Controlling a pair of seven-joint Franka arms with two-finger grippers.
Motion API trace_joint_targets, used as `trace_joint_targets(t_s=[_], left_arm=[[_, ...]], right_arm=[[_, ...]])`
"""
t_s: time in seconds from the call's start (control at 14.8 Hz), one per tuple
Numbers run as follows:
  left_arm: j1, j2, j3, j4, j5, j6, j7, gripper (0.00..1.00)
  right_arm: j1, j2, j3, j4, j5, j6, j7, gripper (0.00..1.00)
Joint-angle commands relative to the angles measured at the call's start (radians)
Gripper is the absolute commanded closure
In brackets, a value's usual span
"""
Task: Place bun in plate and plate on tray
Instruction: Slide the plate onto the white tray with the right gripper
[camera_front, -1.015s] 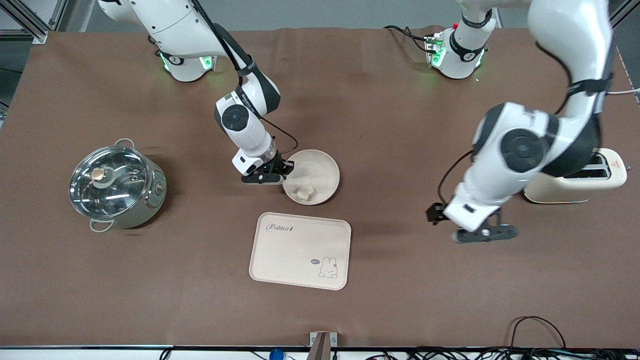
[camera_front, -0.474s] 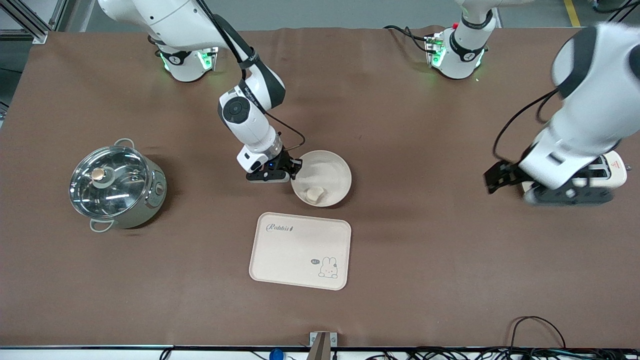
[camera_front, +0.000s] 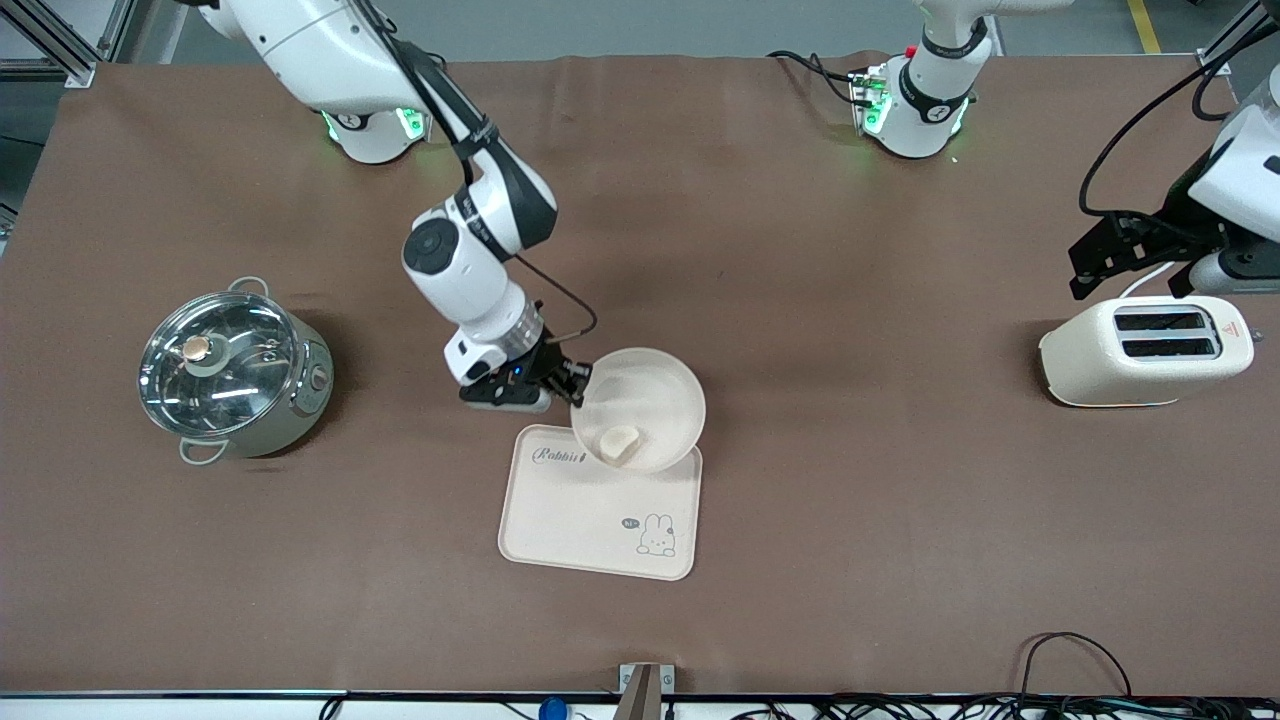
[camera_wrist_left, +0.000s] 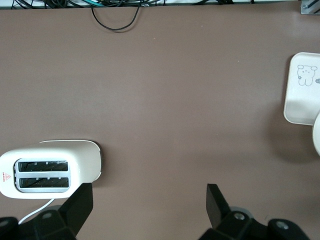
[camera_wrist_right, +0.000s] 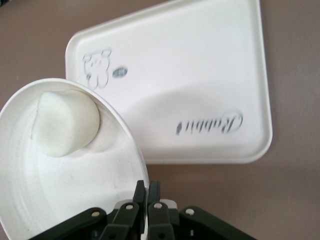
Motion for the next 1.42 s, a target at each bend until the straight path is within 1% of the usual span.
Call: trace_joint_targets(t_s=[0.0,0.2,0.41,0.88,0.95,1.02,1.08,1.15,1.22,1.35], left_arm=[[-0.010,0.029,-0.002,0.036,-0.008,-0.011,0.000,0.00],[0.000,0.031,-0.014,0.041,-0.011,-0.011,0.015,0.00],[0.011,0.031,-0.003,0.039,-0.019,-0.019,0.038,0.00],[0.008,0.027,-0.003,0.039,-0.017,-0.022,0.043,0.00],[0.008,0.027,-0.005,0.039,-0.019,-0.022,0.043,0.00],[0.008,0.027,-0.005,0.039,-0.019,-0.022,0.044,0.00],[0.008,0.025,-0.005,0.036,-0.019,-0.022,0.040,0.00],[0.006,0.025,-0.005,0.036,-0.019,-0.022,0.037,0.00],[0.008,0.025,-0.005,0.036,-0.020,-0.022,0.037,0.00],[0.009,0.027,-0.005,0.036,-0.020,-0.022,0.043,0.00]], right_arm=[[-0.051,0.144,0.014,0.180,0.011,-0.035,0.007,1.00],[-0.088,0.242,0.014,0.267,0.011,-0.037,-0.001,1.00],[-0.114,0.294,0.017,0.292,0.011,-0.035,-0.005,1.00],[-0.126,0.299,0.017,0.291,0.011,-0.035,-0.024,1.00],[-0.126,0.299,0.017,0.291,0.011,-0.035,-0.024,0.98],[-0.126,0.299,0.017,0.291,0.011,-0.035,-0.024,0.91],[-0.123,0.297,0.017,0.288,0.011,-0.035,-0.024,0.91],[-0.119,0.297,0.017,0.283,0.009,-0.035,-0.024,0.96],[-0.116,0.296,0.017,0.277,0.009,-0.035,-0.024,0.98],[-0.114,0.293,0.020,0.266,0.009,-0.035,-0.022,0.98]])
